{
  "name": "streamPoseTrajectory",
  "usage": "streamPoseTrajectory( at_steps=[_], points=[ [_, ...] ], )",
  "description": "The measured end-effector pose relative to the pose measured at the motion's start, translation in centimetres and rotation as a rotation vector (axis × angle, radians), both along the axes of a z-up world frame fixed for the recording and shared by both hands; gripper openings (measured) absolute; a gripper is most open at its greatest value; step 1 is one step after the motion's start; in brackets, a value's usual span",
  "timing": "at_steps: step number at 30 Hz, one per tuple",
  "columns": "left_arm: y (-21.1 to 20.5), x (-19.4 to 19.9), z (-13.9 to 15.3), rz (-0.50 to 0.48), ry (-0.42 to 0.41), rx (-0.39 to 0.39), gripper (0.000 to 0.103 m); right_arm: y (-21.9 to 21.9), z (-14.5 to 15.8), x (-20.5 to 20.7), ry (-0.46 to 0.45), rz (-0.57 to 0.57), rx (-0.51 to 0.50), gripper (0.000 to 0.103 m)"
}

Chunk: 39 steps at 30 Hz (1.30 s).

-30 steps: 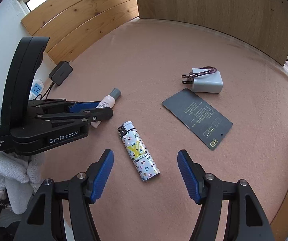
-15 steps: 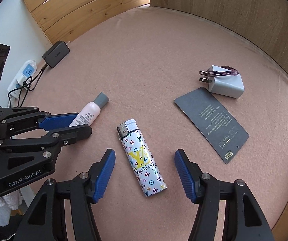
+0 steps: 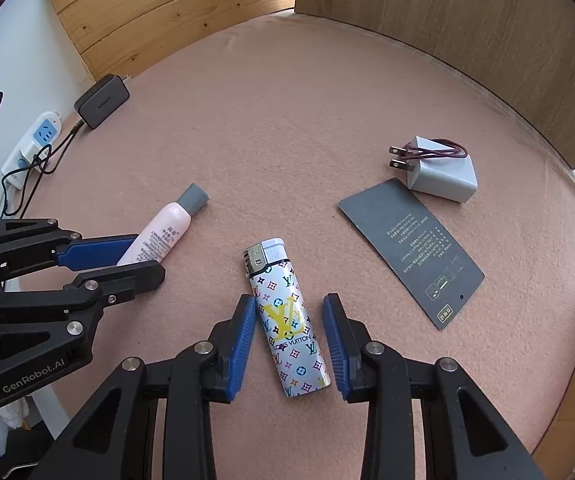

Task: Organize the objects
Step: 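Grasp the patterned lighter with the right gripper, then lift the lighter with the right gripper and pink bottle with the left toward the box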

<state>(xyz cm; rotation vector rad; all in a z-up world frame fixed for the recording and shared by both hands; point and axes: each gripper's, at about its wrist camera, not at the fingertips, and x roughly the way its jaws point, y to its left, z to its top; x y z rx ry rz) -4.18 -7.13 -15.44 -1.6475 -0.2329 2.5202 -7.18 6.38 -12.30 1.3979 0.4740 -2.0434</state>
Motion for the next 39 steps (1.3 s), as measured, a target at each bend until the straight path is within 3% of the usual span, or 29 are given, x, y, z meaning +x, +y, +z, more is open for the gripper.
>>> streamPoseTrajectory(
  at_steps=[2, 12, 21, 30, 39],
  points=[
    [-0.1, -0.2, 0.0, 0.001, 0.004, 0.004, 0.025, 0.2, 0.1, 0.0, 0.000, -0.013, -0.002, 0.021],
    [-0.3, 0.2, 0.2, 0.008, -0.006, 0.067, 0.021, 3.2, 0.4, 0.2, -0.064, -0.162, -0.108, 0.021],
    [2.5, 1.4, 0.2, -0.053, -0.024, 0.103, 0.021, 8.4, 0.9, 0.9, -0.110, -0.313, -0.202, 0.021],
    [6.6, 0.9, 2.2, -0.123, 0.005, 0.151, 0.021, 12.1, 2.4, 1.5, -0.088, -0.395, -0.255, 0.021],
    [11.3, -0.6, 5.2, -0.214, 0.059, 0.177, 0.021, 16.2, 5.6, 2.1, -0.009, -0.470, -0.297, 0.021]
  ],
)
